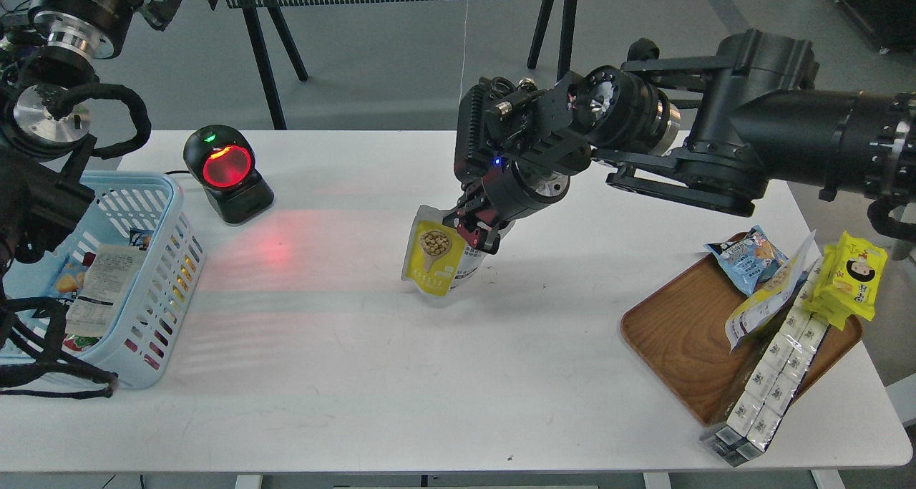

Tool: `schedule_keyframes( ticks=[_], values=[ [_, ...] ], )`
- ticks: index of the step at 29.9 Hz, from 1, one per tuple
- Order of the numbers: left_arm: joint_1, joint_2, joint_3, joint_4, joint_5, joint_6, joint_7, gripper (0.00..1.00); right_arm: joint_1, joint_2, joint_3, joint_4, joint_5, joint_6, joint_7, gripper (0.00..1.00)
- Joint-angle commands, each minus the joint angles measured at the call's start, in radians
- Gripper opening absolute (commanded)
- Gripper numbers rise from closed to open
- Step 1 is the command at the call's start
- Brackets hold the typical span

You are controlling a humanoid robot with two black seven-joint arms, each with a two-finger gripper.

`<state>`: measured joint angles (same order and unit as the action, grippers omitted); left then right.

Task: Scan snack and place in basket
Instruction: 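Carry the packet toward the table center and set it down upright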

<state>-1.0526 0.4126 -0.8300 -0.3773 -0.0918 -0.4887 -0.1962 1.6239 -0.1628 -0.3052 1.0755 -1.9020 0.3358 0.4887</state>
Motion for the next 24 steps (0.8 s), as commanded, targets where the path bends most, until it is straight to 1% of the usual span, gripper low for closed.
schedule_keyframes(
  ticks=[1, 24],
  values=[
    [-0.001, -0.001, 0.0, 0.0, 0.001, 0.0, 0.0, 1.0, -0.001, 0.0, -0.005, 0.001, 0.0, 0.0, 0.0, 0.0],
    [-0.001, 0.0, 0.0, 0.0, 0.0, 0.0, 0.0, 1.0, -0.004, 0.0, -0.011, 0.004, -0.005, 0.0, 0.0, 0.02]
  ],
)
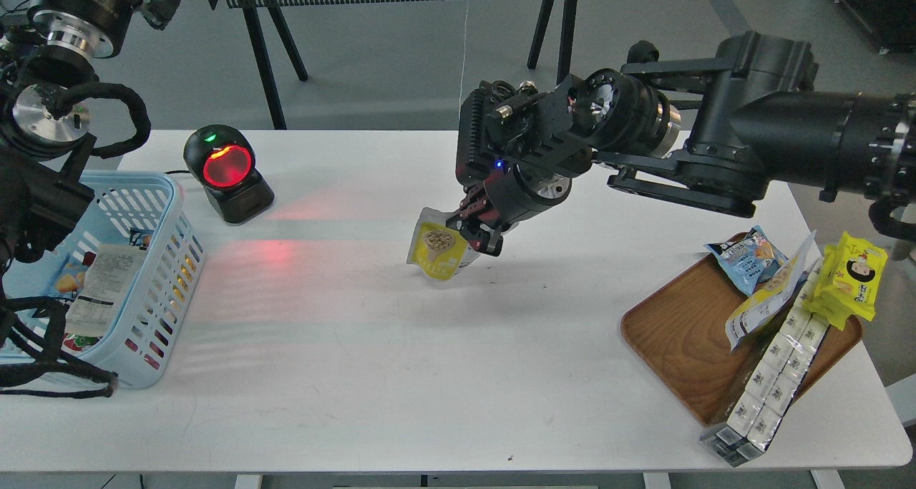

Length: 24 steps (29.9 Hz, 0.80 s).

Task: Scan snack and place in basket
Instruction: 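Carry the packet toward the table center and set it down upright, then open the right gripper and withdraw the right arm upward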

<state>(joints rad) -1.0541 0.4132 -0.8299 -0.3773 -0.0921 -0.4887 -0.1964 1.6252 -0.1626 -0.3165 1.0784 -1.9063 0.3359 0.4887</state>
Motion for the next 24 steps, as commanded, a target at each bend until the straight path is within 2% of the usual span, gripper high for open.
schedule_keyframes(
  ticks=[1, 10, 14, 16, 19, 23, 24],
  values=[
    [0.002, -0.001, 0.0, 0.0, 0.0, 0.0, 0.0, 1.0, -0.007, 0.0, 0.001, 0.002, 0.0, 0.0, 0.0, 0.03],
    [0.002, -0.001, 0.0, 0.0, 0.0, 0.0, -0.003, 1.0, 0.002, 0.0, 0.001, 0.005, 0.0, 0.0, 0.0, 0.06],
    [0.002, -0.001, 0.0, 0.0, 0.0, 0.0, -0.003, 1.0, 0.004, -0.008, 0.011, 0.009, 0.004, -0.001, 0.0, 0.16],
    [0.002, 0.001, -0.001, 0.0, 0.0, 0.0, -0.003, 1.0, 0.007, -0.012, 0.033, 0.008, 0.007, -0.001, 0.0, 0.26],
    [0.002, 0.018, 0.0, 0.0, -0.001, 0.0, -0.002, 1.0, 0.005, -0.041, 0.117, 0.002, 0.016, 0.003, 0.0, 0.52],
    [0.0, 0.024, 0.0, -0.002, -0.001, 0.0, 0.012, 1.0, -0.01, -0.133, 0.206, -0.003, 0.1, 0.029, 0.0, 0.97],
    [0.0, 0.025, 0.0, -0.002, 0.0, 0.0, 0.014, 1.0, -0.016, -0.15, 0.218, -0.003, 0.137, 0.032, 0.0, 0.97]
  ],
)
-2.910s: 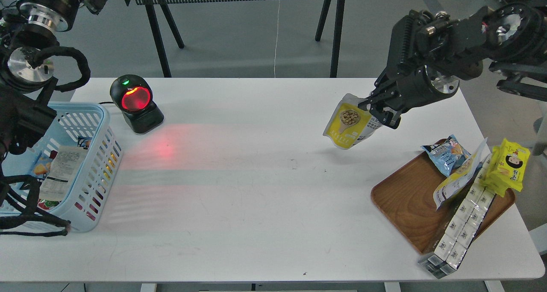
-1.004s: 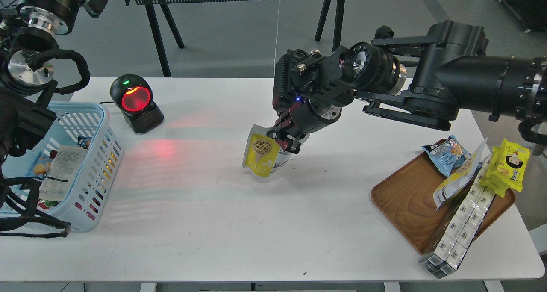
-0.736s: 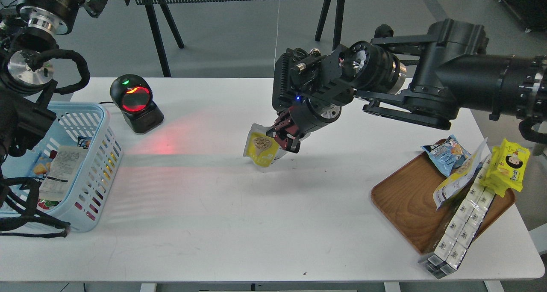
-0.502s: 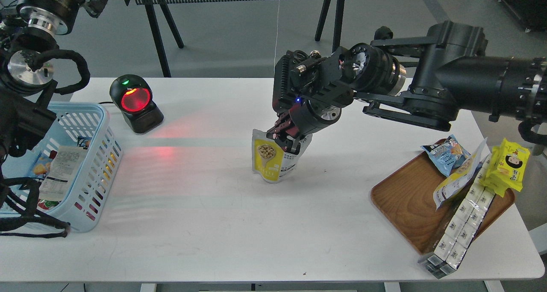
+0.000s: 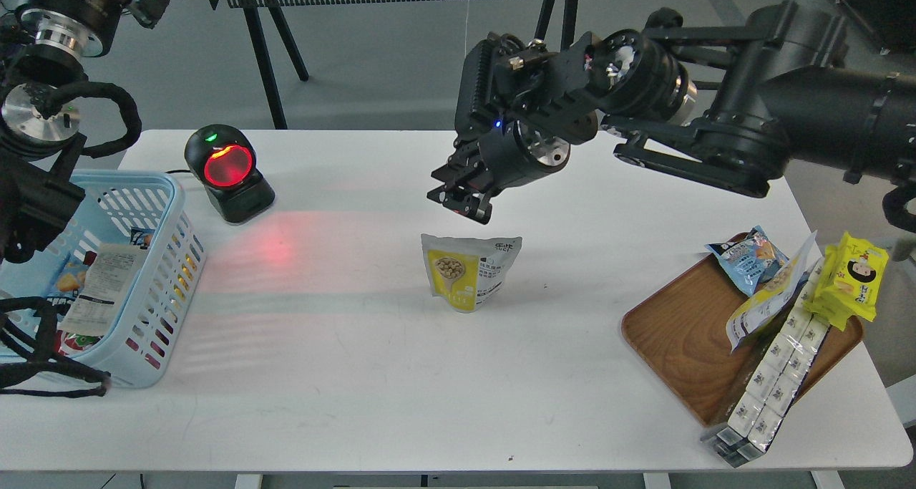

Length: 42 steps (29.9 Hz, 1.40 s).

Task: Scan snack and place in basket
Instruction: 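Open the right gripper and withdraw the right arm upward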

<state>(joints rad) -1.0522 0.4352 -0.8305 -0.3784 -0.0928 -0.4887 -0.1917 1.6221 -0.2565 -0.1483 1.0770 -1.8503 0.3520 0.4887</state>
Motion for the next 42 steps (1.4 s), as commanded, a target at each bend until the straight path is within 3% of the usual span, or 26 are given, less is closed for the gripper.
schedule_keyframes(
  ticks=[1, 3, 6, 8, 18, 23, 31, 39, 42],
  values=[
    [-0.002, 0.007, 0.001, -0.002, 0.001, 0.0, 0.011, 1.0, -0.024, -0.07, 0.061, -0.002, 0.124, 0.015, 0.0, 0.97],
    [-0.003, 0.02, 0.002, -0.004, 0.004, 0.0, 0.034, 1.0, -0.047, -0.107, 0.082, -0.002, 0.23, 0.013, 0.0, 0.97],
    [-0.002, 0.039, 0.002, -0.004, 0.018, 0.0, 0.115, 1.0, -0.086, -0.177, 0.114, -0.002, 0.328, 0.001, 0.0, 0.97],
    [-0.006, 0.039, 0.002, -0.004, 0.027, 0.0, 0.144, 1.0, -0.12, -0.237, 0.157, -0.002, 0.399, -0.002, 0.0, 0.98],
    [-0.129, 0.074, 0.002, -0.034, 0.296, 0.0, 0.143, 1.0, -0.315, -0.346, 0.441, -0.077, 0.825, -0.041, 0.0, 0.99],
    [-0.129, 0.086, 0.002, -0.196, 0.445, 0.0, 0.143, 1.0, -0.367, -0.322, 0.441, -0.233, 1.097, -0.022, 0.0, 0.99],
    [-0.164, 0.114, 0.001, -0.39, 0.775, 0.0, 0.138, 1.0, -0.462, -0.313, 0.461, -0.333, 1.5, 0.025, 0.0, 0.99],
    [-0.155, 0.117, 0.005, -0.769, 1.243, 0.0, 0.149, 0.99, -0.501, -0.29, 0.466, -0.489, 1.977, 0.082, 0.0, 0.99],
    [-0.152, 0.126, 0.103, -0.897, 1.419, 0.0, 0.138, 0.99, -0.496, -0.234, 0.481, -0.563, 2.076, 0.085, 0.0, 0.99]
  ],
)
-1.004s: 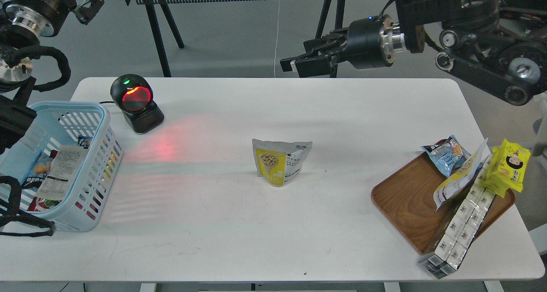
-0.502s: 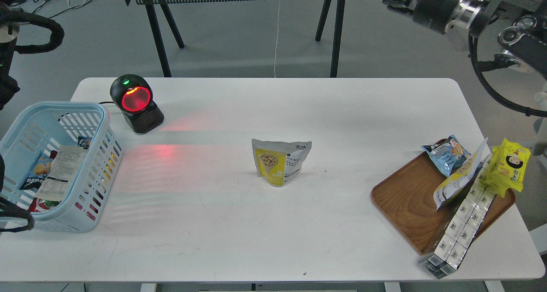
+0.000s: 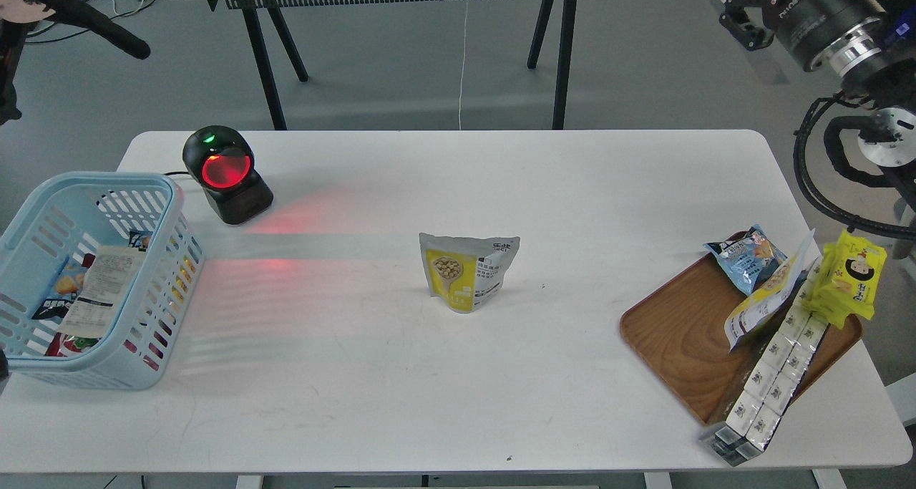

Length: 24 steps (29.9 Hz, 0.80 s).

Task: Scan snack and place in basket
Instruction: 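Open the right gripper and withdraw the right arm upward, then reach the left gripper to the standing packet and grasp it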

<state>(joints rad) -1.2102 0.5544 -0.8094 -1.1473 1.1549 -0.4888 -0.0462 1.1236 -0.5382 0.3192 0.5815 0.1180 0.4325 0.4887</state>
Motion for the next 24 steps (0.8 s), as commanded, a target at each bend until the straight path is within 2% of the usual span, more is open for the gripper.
schedule_keyframes(
  ticks=[1, 6, 11, 14, 18, 24],
  values=[
    [0.008, 0.012, 0.11, -0.159, 0.198, 0.0, -0.008, 0.99, 0.002, 0.049, 0.023, -0.074, 0.123, 0.006, 0.0, 0.99],
    [0.031, 0.01, 0.243, -0.277, 0.346, 0.0, -0.006, 0.99, -0.037, 0.05, 0.168, -0.081, 0.166, 0.012, 0.0, 0.99],
    [0.069, -0.024, 0.349, -0.357, 0.511, 0.0, -0.009, 0.99, -0.106, 0.092, 0.363, -0.1, 0.166, 0.025, -0.058, 0.99],
    [0.092, -0.073, 0.398, -0.362, 0.618, 0.0, -0.009, 0.99, -0.152, 0.136, 0.422, -0.092, 0.167, 0.056, -0.081, 0.99],
    [0.098, -0.113, 0.453, -0.354, 0.761, 0.0, -0.014, 0.99, -0.237, 0.147, 0.462, -0.091, 0.167, 0.056, -0.082, 1.0],
    [0.101, -0.12, 0.552, -0.339, 0.911, 0.0, -0.058, 0.99, -0.275, 0.195, 0.465, -0.098, 0.166, 0.056, -0.071, 1.0]
  ],
)
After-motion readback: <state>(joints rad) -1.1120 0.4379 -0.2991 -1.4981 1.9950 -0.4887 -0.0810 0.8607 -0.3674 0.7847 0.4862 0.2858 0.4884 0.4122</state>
